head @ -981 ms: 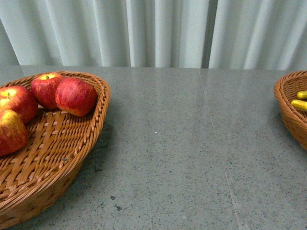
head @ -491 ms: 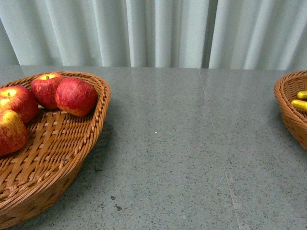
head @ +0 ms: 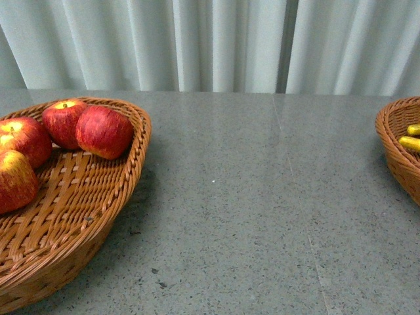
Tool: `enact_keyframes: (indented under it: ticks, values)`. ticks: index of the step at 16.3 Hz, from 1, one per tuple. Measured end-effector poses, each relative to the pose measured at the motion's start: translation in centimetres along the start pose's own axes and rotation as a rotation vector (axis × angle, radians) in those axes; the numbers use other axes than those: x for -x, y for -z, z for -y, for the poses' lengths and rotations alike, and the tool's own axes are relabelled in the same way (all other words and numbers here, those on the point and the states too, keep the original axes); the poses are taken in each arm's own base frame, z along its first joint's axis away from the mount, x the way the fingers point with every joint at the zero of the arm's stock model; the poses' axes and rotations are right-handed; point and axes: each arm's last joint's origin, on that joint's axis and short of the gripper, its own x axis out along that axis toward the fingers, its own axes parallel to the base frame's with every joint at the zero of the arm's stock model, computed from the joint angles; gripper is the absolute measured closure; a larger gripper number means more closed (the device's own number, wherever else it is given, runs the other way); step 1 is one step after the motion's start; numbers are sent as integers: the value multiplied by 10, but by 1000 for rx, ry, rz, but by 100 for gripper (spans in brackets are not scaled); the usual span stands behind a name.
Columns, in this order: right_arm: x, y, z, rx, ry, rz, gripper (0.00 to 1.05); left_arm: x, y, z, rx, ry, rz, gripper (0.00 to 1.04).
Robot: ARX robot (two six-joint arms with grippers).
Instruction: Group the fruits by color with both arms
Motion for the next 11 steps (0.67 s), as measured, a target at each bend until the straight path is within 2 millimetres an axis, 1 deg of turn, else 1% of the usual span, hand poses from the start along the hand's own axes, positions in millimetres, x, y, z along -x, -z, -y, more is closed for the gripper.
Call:
enact_keyframes:
  ticks: [3,5,9,10,11]
  values:
    - [0,4,0,0,0,-1,103,0,0,0,0,0,0,7]
    - [0,13,0,-1,1,-1,103,0,0,0,0,-2,0,7]
    - [1,12,0,0,0,8,103,0,0,0,0,0,0,7]
    - [1,12,0,0,0,8,77,0,0,0,0,0,0,7]
    - [1,12,0,0,0,8,64,0,0,0,0,0,0,7]
